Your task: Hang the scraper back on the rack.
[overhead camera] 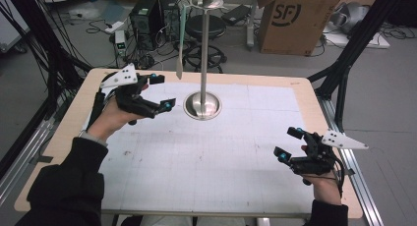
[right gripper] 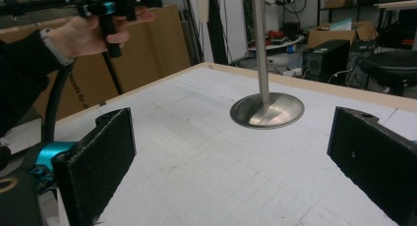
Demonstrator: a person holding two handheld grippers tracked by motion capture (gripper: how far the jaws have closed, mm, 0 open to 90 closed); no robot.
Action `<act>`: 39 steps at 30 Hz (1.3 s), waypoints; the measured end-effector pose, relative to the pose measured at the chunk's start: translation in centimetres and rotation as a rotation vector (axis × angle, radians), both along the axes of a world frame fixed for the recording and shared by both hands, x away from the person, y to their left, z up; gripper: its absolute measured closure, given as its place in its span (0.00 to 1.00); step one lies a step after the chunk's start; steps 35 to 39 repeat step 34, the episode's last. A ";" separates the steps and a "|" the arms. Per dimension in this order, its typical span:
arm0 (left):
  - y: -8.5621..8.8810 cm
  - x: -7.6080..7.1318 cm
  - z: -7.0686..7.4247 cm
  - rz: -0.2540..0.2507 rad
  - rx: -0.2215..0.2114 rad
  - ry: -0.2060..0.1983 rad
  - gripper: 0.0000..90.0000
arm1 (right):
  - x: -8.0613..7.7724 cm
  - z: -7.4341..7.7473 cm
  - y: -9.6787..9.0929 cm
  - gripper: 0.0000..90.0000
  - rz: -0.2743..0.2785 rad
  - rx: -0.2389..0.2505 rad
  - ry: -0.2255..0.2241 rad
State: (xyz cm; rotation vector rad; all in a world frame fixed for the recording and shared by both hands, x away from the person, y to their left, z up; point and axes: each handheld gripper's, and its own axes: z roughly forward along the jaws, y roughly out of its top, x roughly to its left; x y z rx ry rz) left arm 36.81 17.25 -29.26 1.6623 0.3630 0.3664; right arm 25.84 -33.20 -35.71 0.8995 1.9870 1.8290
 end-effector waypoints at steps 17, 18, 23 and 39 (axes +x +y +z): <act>7.2 -5.5 -9.5 0.194 -0.049 0.097 0.08 | 1.4 -1.2 1.0 0.04 -0.099 -0.088 0.001; 7.2 -5.8 -10.0 0.202 -0.035 0.109 0.08 | 1.4 -1.2 1.0 0.04 -0.112 -0.077 -0.007; 7.6 -6.8 -11.1 0.220 -0.079 0.116 0.08 | 1.7 -1.2 1.0 0.04 -0.120 -0.059 -0.018; 8.1 -6.9 -10.6 0.293 -0.035 0.086 0.08 | 2.8 -2.0 1.8 0.04 -0.132 -0.110 0.034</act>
